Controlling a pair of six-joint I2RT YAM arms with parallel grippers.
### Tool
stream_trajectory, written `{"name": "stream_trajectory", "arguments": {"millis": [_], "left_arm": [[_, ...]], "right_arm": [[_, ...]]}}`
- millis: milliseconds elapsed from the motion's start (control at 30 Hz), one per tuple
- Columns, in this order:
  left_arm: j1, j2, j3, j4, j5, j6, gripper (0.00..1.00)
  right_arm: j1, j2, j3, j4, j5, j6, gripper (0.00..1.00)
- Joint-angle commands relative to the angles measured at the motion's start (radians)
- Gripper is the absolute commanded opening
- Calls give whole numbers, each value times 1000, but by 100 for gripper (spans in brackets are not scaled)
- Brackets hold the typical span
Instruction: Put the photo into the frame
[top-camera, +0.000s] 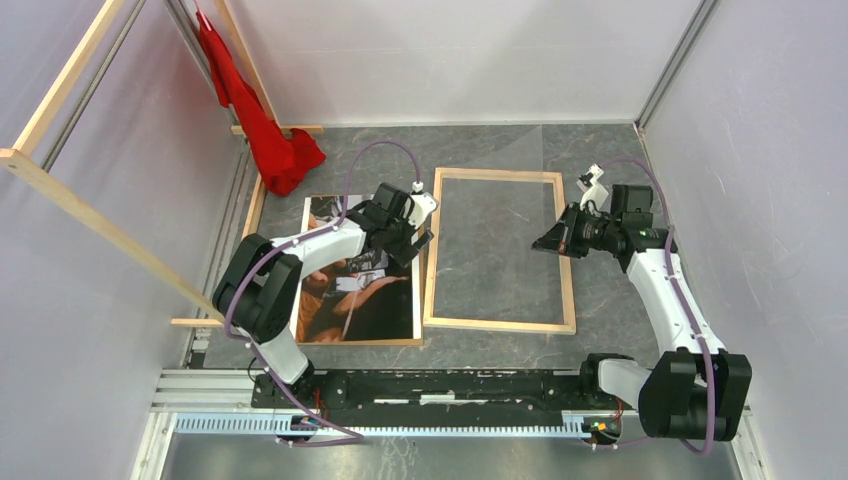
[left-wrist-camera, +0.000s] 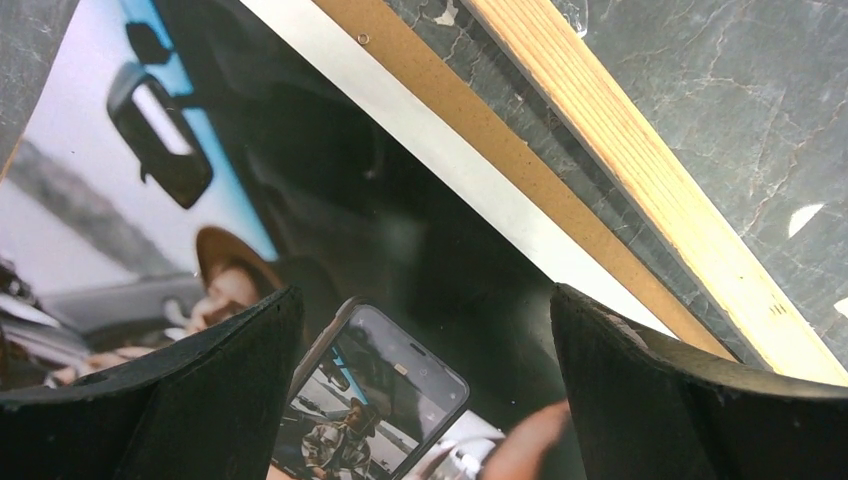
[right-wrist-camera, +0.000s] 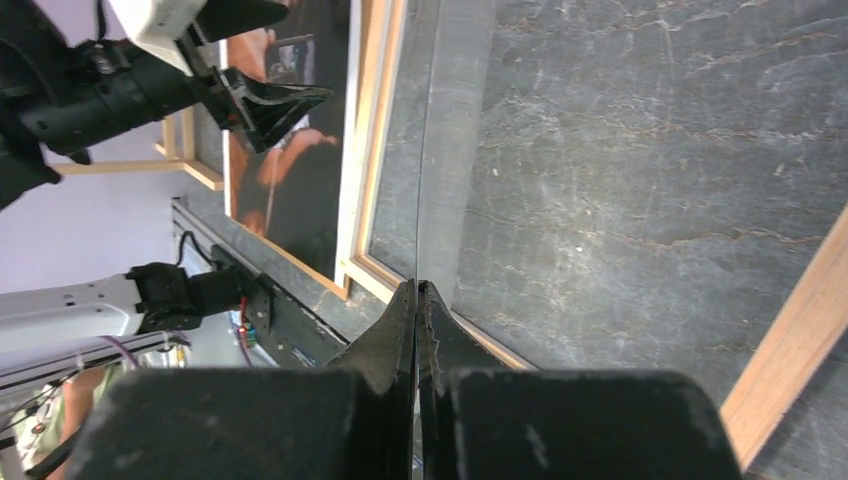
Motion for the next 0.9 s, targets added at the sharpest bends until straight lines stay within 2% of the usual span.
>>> {"name": "stream_trajectory", "arguments": {"millis": [0,333,700,867], "left_arm": [[-1,3,-17,67,13,10,98],[1,-30,-23,41,21,27,100],[11,-45,8,7,26,23,100],[10,-36,13,6,18,16,100]], "right_arm": [[-6,-26,37,80,-110,67,0],[-13,-72,49,170,-187,196,0],[-15,-66,41,210,-223,216,0],[-13,-75,24,296,-280,262,0]]}}
